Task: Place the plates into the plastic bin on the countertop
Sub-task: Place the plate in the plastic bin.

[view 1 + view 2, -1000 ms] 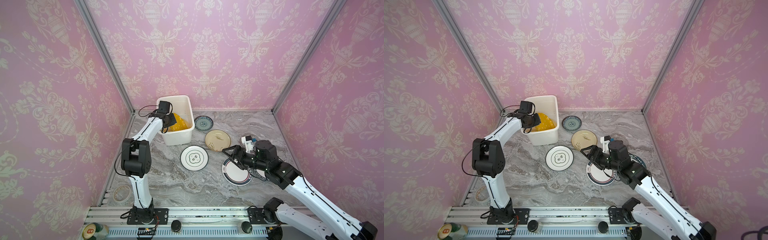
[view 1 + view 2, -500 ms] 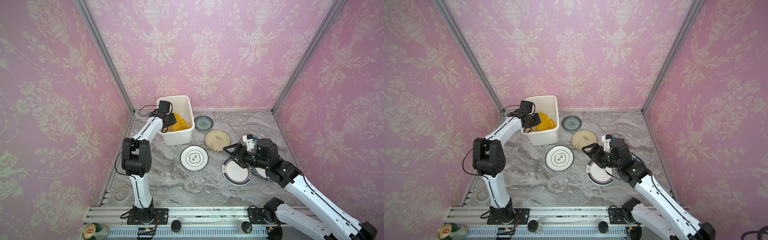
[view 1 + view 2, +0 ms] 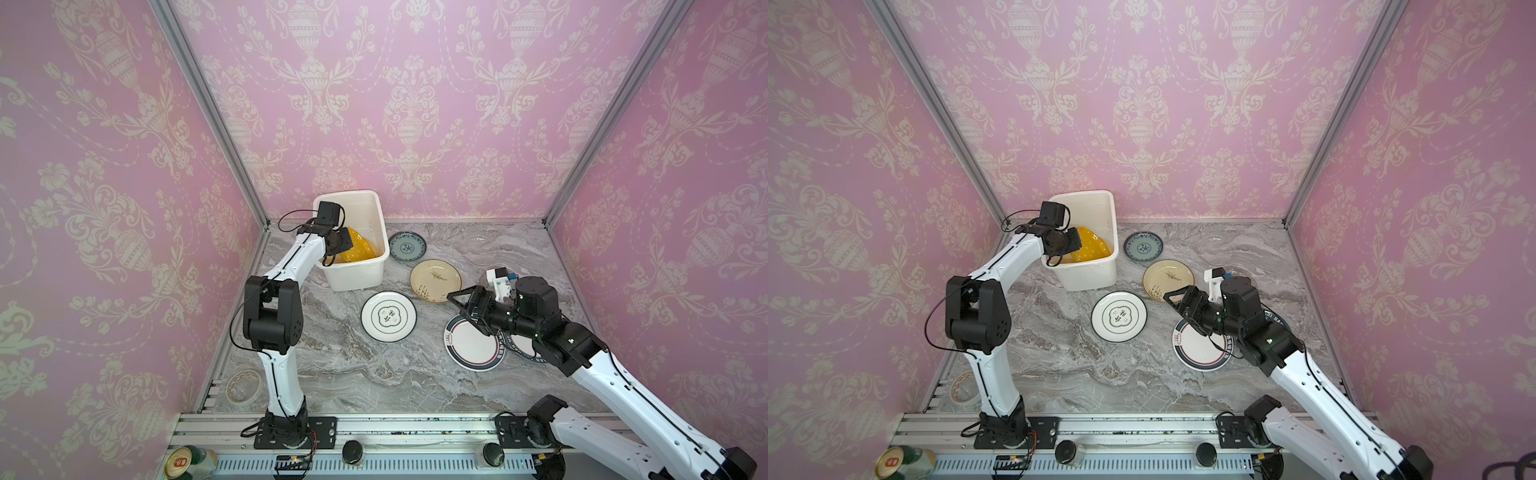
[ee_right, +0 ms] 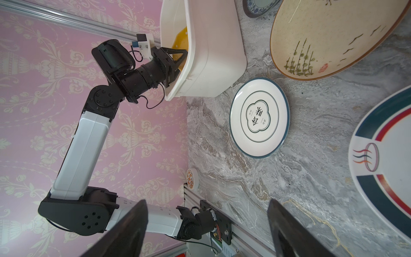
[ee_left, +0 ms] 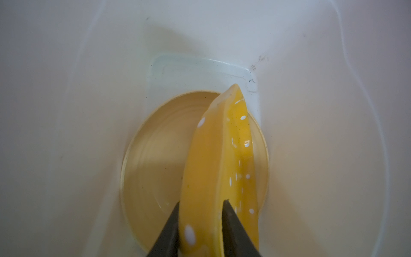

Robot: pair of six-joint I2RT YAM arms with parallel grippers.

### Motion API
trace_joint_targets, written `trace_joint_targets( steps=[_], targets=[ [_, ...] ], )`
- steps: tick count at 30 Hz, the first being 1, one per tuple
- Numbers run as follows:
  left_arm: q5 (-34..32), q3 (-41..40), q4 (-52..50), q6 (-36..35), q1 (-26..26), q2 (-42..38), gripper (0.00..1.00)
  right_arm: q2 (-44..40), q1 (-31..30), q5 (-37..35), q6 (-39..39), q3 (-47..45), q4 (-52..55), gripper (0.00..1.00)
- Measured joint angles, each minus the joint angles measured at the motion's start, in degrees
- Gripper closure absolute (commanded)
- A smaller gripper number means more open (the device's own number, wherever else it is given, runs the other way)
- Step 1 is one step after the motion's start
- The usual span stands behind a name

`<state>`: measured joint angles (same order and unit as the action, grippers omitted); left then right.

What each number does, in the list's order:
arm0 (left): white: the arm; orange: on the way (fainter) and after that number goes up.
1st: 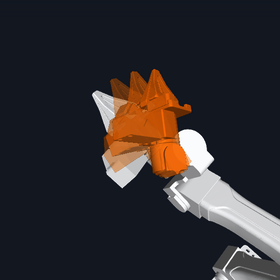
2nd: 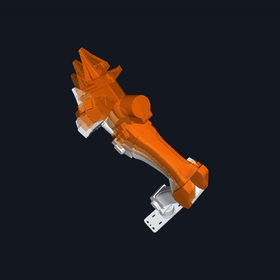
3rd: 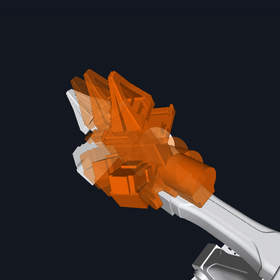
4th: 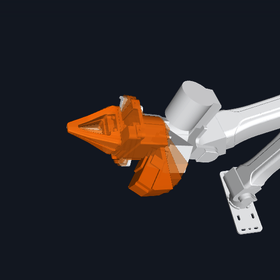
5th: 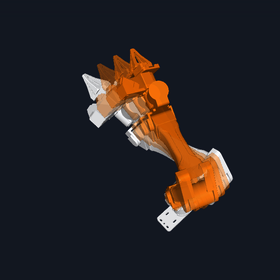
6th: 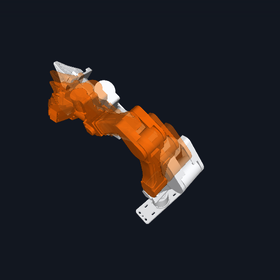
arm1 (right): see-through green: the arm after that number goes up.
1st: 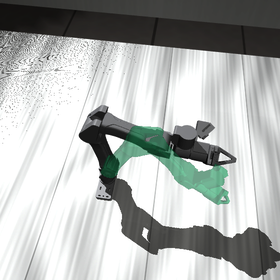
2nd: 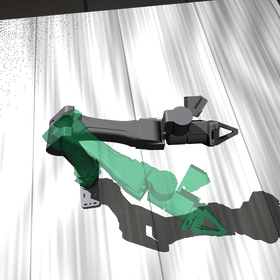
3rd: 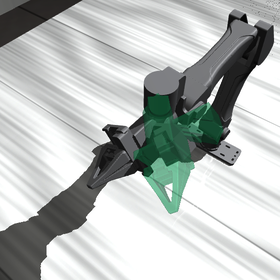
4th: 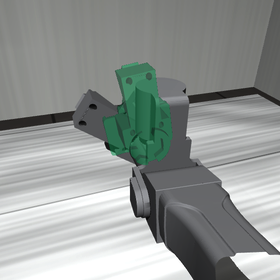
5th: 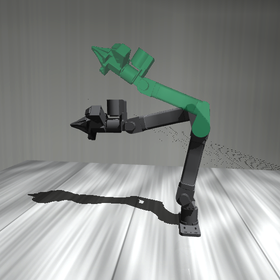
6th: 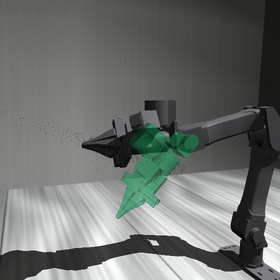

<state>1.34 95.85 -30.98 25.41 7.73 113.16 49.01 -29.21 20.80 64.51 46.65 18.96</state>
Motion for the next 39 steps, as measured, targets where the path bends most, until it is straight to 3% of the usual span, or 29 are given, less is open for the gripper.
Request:
trace_joint_targets(
  steps=[17,25,33,39],
  targets=[
    [-4.00,-0.94,-2.67,-5.09,0.35,0.22,0.56,0.63,0.00,0.02,0.00,0.04,-0.24,0.15],
    [-5.92,-2.89,-2.89,-6.97,0.44,0.22,0.43,0.68,0.26,0.00,0.02,0.33,-0.26,0.15],
    [-6.86,-3.19,-3.39,-8.48,0.66,0.22,0.22,0.68,0.26,0.00,0.02,0.33,-0.66,0.15],
    [-8.07,-3.19,-4.04,-9.09,0.79,0.17,0.14,0.68,0.26,0.00,0.02,0.33,-0.68,0.15]
  ],
)
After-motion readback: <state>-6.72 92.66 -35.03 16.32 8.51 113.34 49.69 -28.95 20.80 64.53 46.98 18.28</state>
